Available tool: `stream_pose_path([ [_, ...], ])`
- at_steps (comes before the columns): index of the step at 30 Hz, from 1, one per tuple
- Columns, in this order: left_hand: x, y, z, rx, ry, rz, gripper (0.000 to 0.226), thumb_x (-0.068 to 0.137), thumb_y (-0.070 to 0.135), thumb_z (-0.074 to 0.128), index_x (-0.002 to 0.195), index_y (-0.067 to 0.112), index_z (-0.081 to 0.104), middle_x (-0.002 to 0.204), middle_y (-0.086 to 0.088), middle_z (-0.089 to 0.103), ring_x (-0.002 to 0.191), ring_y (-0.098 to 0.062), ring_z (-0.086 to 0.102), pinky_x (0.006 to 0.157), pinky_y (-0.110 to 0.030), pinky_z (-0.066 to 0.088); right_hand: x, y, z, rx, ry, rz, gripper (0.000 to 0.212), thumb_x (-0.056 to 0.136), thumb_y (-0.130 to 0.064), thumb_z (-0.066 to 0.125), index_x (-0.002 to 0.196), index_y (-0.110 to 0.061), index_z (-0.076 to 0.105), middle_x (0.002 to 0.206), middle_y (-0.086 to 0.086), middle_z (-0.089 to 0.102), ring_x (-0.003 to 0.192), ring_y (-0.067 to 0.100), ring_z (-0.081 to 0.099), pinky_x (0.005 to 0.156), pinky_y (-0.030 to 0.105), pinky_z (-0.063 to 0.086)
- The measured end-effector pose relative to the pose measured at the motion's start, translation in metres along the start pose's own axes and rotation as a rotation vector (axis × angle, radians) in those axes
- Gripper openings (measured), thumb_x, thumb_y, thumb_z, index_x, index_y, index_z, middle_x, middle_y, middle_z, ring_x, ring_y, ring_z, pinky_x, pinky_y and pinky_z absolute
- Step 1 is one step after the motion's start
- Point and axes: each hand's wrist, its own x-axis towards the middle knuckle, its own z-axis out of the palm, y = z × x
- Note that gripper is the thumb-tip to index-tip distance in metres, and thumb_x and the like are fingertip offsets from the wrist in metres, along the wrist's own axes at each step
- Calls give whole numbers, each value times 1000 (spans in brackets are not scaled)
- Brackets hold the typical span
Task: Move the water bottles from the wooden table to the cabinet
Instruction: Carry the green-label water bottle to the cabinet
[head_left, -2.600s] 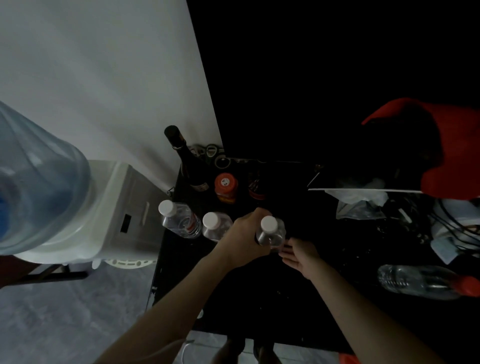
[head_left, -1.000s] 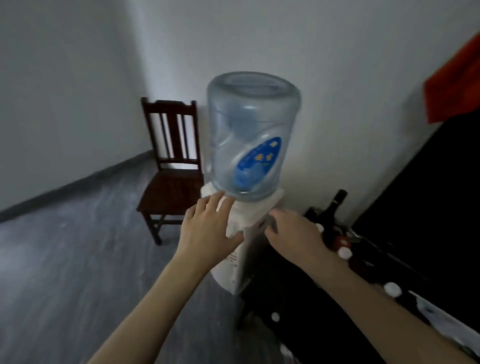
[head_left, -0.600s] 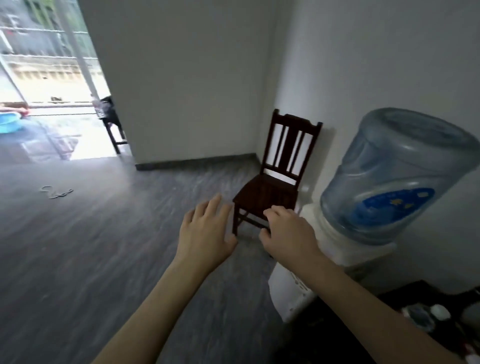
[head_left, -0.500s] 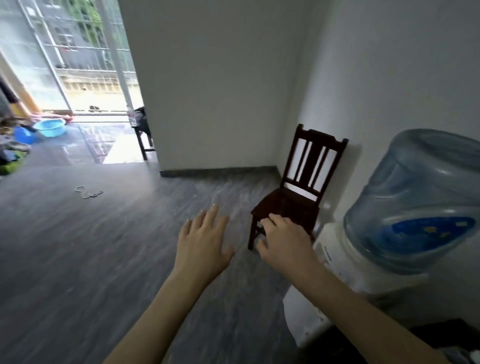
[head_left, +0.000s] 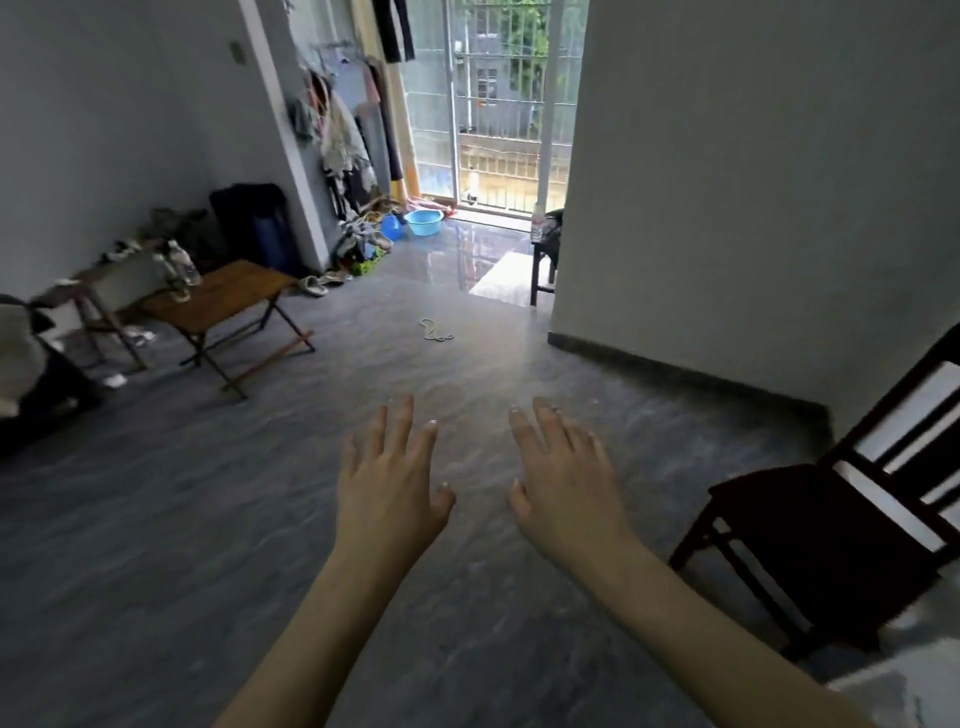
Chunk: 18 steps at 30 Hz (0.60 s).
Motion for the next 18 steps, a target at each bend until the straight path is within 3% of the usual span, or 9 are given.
stream_pose_path([
  [3,-12,-29,1,18,-13,-114,77,92,53,54,157,28,22,170,-4,-1,157,-30,0,124,-53,6,16,-24,12,18,-46,-100,75,89,-31,56,156,-19,23,165,10,18,150,32,22,118,53,25],
  [7,-29,-72,5,19,5,-250,78,87,52,62,155,28,32,170,-4,6,156,-33,5,122,-56,9,39,-68,28,17,-99,-213,78,88,-33,54,157,-21,20,165,10,18,150,33,21,117,55,23],
  [11,-35,-120,7,-2,26,-366,75,95,54,51,159,30,21,170,-3,-10,156,-30,-7,123,-54,1,65,-121,45,5,-166,-343,77,92,-36,50,158,-23,13,167,8,9,153,33,9,120,55,13],
  [15,-36,-170,11,-6,63,-429,75,93,62,38,159,29,23,169,-2,-13,156,-32,-4,123,-57,4,92,-176,59,-23,-157,-403,75,78,-46,56,148,-20,44,159,13,35,145,44,31,111,69,20],
  [18,-29,-209,10,-49,43,-482,88,80,71,8,160,33,14,168,1,-19,156,-30,-13,122,-56,-4,114,-213,69,-65,-147,-446,74,79,-58,43,142,-20,53,154,13,44,137,45,43,104,74,26],
])
